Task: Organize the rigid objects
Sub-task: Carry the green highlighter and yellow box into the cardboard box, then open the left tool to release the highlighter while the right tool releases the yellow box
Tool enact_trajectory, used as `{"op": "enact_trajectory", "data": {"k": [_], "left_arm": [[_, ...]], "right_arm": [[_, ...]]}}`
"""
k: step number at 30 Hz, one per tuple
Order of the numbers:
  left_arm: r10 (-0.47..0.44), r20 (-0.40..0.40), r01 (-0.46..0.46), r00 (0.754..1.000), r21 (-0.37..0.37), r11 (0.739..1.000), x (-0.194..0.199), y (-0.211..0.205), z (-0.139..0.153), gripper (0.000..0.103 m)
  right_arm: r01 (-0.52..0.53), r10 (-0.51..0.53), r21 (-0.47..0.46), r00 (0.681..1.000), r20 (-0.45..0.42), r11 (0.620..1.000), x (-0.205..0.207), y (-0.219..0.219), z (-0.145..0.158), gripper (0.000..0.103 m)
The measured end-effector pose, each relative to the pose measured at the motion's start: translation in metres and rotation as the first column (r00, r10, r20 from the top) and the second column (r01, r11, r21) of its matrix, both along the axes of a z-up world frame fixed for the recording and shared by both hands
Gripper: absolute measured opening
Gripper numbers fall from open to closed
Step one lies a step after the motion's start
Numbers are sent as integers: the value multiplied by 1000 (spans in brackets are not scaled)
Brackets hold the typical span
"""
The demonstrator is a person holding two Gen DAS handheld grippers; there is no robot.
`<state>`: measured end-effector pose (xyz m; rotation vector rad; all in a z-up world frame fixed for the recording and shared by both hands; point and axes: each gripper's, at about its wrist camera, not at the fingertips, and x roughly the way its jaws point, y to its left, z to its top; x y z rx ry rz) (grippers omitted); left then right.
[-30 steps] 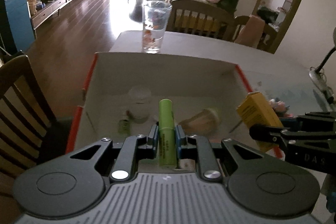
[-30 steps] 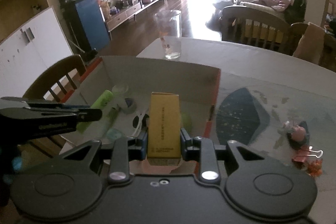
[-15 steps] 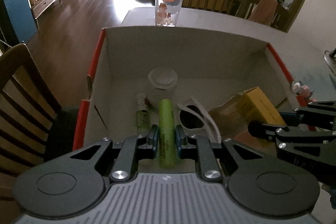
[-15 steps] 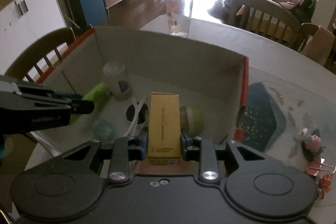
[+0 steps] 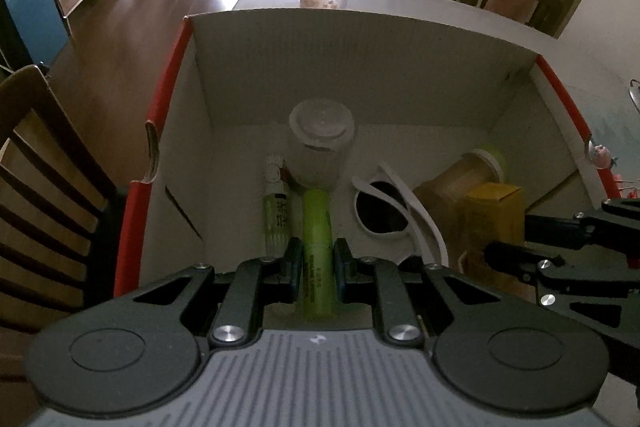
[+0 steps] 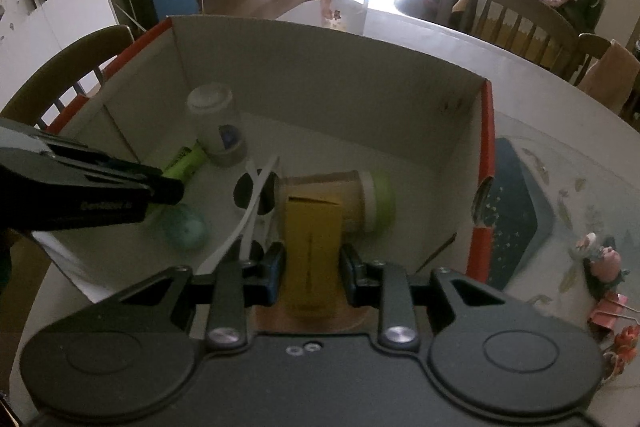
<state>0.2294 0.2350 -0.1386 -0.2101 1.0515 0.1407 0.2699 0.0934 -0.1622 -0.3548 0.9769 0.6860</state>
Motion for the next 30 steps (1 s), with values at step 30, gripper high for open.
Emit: {"op": "enact_trajectory", "data": {"k": [30], "left_arm": [[20, 67, -22, 998, 21, 1000, -40, -15, 43, 17]], "right_arm": [[-15, 13, 171, 1000, 15, 985, -31, -31, 54, 57]]}}
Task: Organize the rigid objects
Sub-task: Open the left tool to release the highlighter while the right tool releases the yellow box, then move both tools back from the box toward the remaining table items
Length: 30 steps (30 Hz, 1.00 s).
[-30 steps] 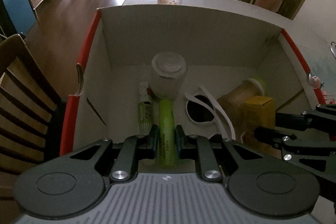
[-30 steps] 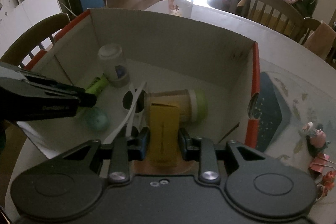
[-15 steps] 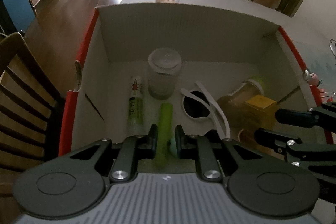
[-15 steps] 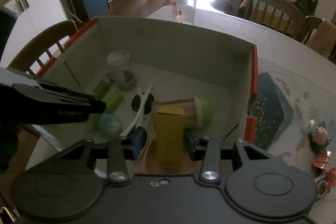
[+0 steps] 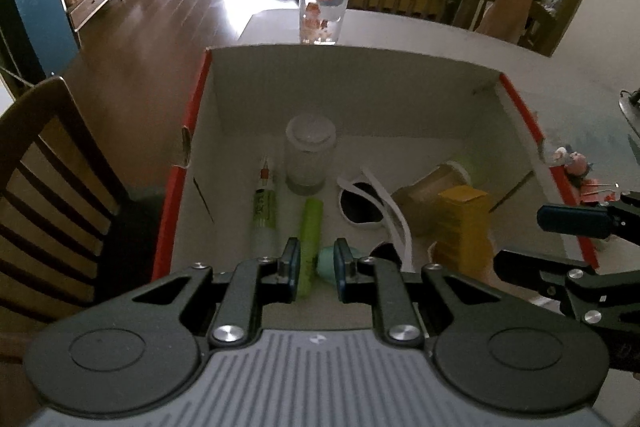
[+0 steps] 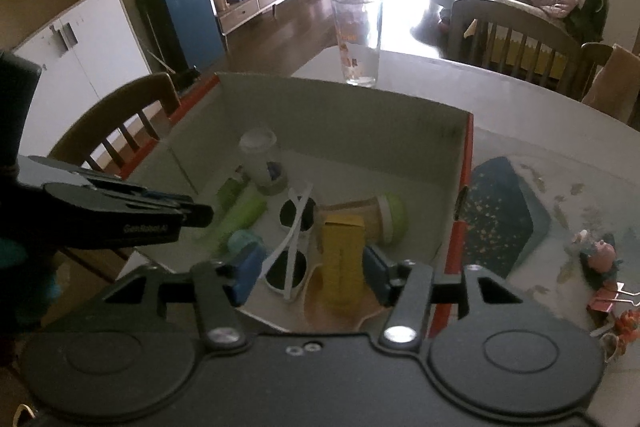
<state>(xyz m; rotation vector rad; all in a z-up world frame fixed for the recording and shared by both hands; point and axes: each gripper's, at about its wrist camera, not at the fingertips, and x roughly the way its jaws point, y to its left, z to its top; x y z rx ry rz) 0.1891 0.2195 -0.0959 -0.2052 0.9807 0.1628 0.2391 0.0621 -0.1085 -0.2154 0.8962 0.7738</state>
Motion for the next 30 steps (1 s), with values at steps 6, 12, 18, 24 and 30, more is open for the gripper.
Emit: {"op": "enact_trajectory", "data": {"k": [6, 12, 18, 24, 30], "left_arm": [[0, 42, 0, 999, -2, 1000, -13, -6, 16, 17], [-1, 67, 1, 998, -3, 1000, -22, -15, 29, 17], [-9, 94, 9, 996, 4, 1000, -30, -24, 40, 17], [-18, 130, 19, 991, 0, 1000, -37, -36, 51, 17], [-10, 183, 12, 983, -8, 1000, -42, -48, 61, 17]], "right_arm": [[-5, 4, 34, 1000, 23, 999, -12, -10, 13, 64], [-11, 8, 71, 999, 49, 997, -22, -20, 27, 67], [-9, 3, 106, 998, 57, 994, -29, -33, 37, 73], [-7, -3, 147, 998, 64, 989, -37, -49, 47, 77], [12, -28, 187, 996, 87, 982, -43, -70, 56, 79]]}}
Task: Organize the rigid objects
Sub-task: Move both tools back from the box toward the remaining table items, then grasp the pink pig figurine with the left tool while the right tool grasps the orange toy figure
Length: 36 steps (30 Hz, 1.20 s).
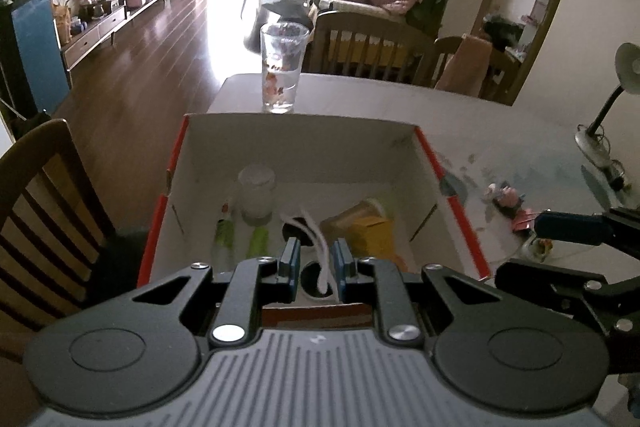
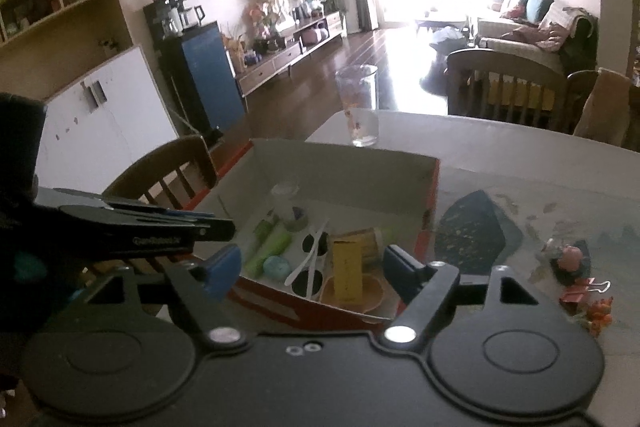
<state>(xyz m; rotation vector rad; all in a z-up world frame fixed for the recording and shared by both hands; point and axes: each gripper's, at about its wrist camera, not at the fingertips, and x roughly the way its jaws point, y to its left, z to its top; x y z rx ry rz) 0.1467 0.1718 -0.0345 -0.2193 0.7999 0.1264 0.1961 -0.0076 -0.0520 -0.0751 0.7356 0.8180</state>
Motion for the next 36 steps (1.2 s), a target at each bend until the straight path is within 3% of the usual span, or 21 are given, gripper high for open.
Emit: {"op": "enact_trajectory", "data": {"k": [9, 12, 13, 14, 19, 25, 28, 34, 36], "left_arm": [[-2, 21, 2, 1000, 1, 1000, -1, -23, -1, 18], [0, 25, 0, 1000, -29, 1000, 0, -30, -3, 36], [1, 31, 0, 1000, -39, 999, -1, -33, -3, 54], [0, 40, 2, 999, -40, 999, 0, -37, -2, 65], [-19, 59, 21, 998, -27, 999, 9, -61, -2, 66], [-63, 86, 65, 994, -24, 998, 28, -97, -3, 75], [-76, 95, 78, 993, -20, 997, 40, -116, -6, 87], [-102, 86, 105, 991, -30, 994, 71, -150, -15, 88], [-111, 80, 113, 991, -16, 994, 82, -164, -20, 97]], "right_arm": [[24, -24, 25, 1000, -1, 999, -6, -35, 1, 82], [52, -52, 22, 999, -8, 998, -4, -52, -2, 82], [64, -64, 19, 998, -13, 998, -3, -59, -4, 82], [77, -77, 16, 997, -17, 997, -2, -66, -6, 82], [138, -138, -3, 990, -38, 990, 5, -104, -18, 82], [214, -216, -35, 976, -39, 976, 20, -146, -30, 82], [238, -239, -51, 970, -28, 970, 27, -163, -34, 82], [262, -264, -90, 965, -4, 961, 50, -195, -46, 80], [269, -271, -99, 963, -7, 958, 60, -203, -52, 79]]}}
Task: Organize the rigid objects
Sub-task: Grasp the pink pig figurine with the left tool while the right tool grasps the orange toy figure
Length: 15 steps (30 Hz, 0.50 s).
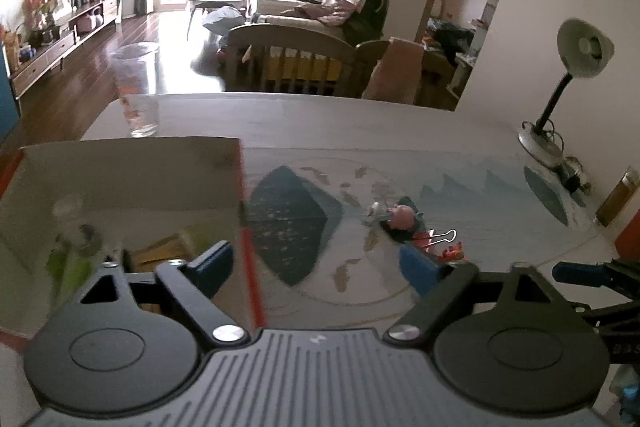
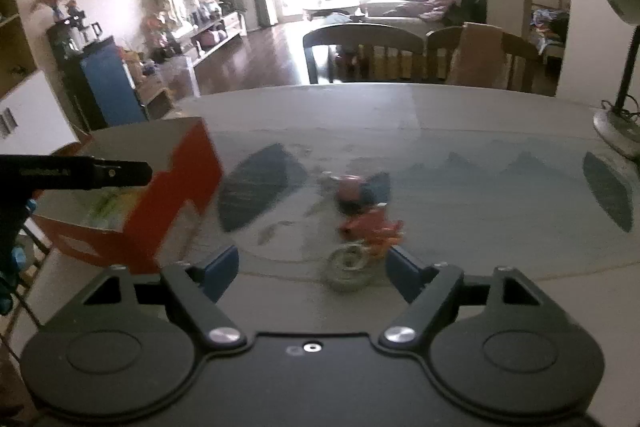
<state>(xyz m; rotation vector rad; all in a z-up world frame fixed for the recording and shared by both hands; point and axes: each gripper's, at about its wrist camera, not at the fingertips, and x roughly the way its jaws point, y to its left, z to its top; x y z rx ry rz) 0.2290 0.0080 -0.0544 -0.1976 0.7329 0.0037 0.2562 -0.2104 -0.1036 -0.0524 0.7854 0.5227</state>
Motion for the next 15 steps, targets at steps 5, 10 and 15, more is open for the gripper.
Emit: {"op": "enact_trajectory", "data": {"k": [5, 10, 15], "left_arm": [[-23, -6, 24, 1000, 15, 1000, 31, -32, -11, 100], [-51, 0, 51, 999, 40, 998, 62, -58, -21, 100], [-80, -20, 81, 997, 66, 995, 98, -79, -37, 100]], "right_arm": [[-6, 5, -24, 1000, -6, 1000, 25, -13, -14, 77], [-5, 4, -31, 1000, -23, 999, 47, -19, -29, 77], [-2, 0, -38, 999, -52, 999, 67, -24, -47, 76]]}}
